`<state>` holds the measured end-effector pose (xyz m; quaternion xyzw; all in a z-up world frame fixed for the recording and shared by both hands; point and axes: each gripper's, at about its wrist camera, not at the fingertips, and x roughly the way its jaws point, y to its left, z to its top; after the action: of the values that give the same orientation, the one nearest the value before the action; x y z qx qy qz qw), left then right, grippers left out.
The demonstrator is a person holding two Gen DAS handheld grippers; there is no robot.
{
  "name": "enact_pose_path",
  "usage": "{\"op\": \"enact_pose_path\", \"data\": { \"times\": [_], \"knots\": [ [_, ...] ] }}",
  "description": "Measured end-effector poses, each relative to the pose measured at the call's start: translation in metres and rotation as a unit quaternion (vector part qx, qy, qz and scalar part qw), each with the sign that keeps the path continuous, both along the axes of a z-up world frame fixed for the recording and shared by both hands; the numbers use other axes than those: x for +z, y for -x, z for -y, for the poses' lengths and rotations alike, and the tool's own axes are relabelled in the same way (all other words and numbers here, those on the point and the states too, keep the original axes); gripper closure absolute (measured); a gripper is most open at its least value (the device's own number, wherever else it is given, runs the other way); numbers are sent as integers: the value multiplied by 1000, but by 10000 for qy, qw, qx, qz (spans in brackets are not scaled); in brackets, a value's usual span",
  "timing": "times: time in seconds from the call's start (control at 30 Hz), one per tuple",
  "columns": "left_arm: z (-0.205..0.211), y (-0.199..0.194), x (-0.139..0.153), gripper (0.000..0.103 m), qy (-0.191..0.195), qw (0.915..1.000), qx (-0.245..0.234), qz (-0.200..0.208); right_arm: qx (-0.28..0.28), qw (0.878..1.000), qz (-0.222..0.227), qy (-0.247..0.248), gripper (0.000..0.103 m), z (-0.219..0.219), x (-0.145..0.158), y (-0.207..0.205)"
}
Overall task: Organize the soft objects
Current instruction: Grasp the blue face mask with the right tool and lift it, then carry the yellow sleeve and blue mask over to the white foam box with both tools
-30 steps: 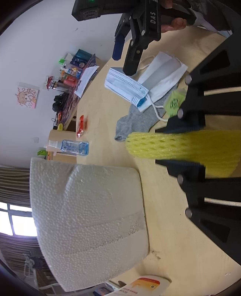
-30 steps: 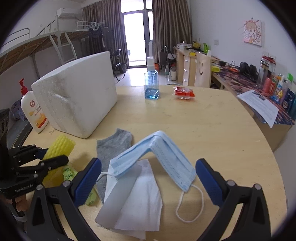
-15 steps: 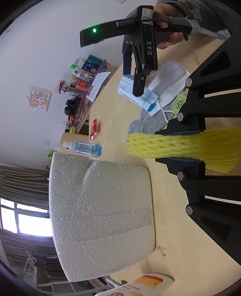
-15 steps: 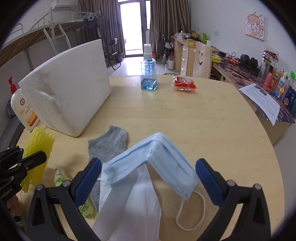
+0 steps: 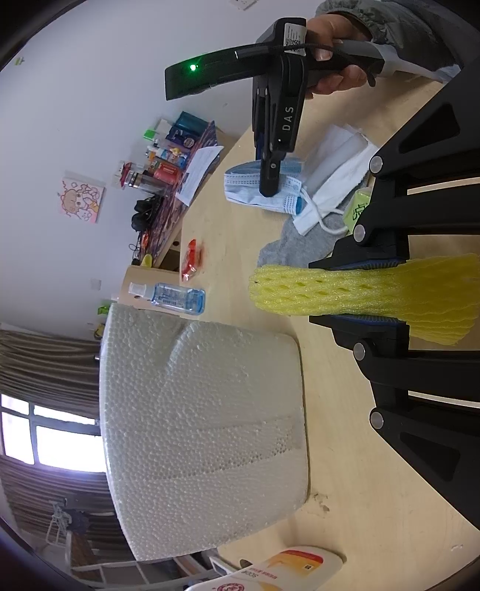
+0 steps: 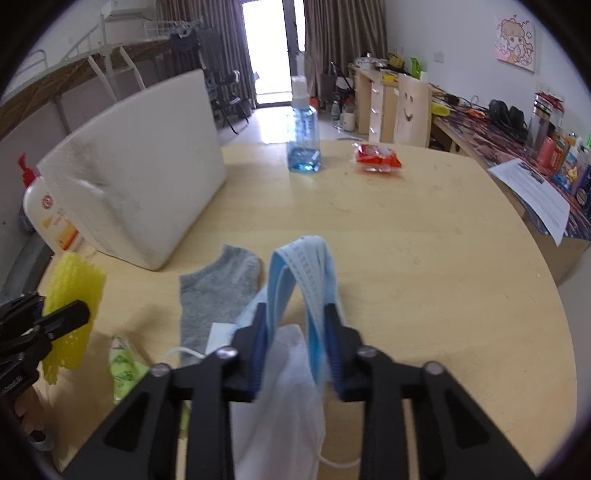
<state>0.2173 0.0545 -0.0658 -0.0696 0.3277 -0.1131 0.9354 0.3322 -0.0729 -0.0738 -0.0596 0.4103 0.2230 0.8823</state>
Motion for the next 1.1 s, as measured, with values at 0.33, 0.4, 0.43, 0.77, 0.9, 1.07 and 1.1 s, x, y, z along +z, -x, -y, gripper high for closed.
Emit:
{"op": "enact_pose_path", "data": {
  "times": [0.33, 0.4, 0.43, 0.77, 0.9, 1.07, 1.1],
  "knots": [
    [-1, 11, 9, 83, 72, 9997, -30, 213, -189, 9956, 715, -571, 82, 19, 50, 26],
    [-3, 12, 12, 83, 101, 9996, 12, 259, -170, 9944, 829, -639, 81, 17, 57, 33],
    [-5, 13, 13, 83, 107, 9995, 32, 282, -149, 9937, 890, -660, 81, 17, 60, 37],
    [2, 35, 46, 83, -197, 9964, 262, 785, -82, 9862, 1412, -865, 81, 18, 84, 69],
    [1, 46, 59, 83, -291, 9941, 366, 979, -98, 9816, 1637, -981, 81, 20, 95, 80],
    [2, 61, 70, 83, -501, 9903, 541, 1176, -97, 9766, 1867, -1060, 81, 22, 101, 98],
    [1, 64, 71, 83, -523, 9898, 557, 1199, -86, 9759, 1899, -1071, 81, 21, 101, 100]
  ]
}}
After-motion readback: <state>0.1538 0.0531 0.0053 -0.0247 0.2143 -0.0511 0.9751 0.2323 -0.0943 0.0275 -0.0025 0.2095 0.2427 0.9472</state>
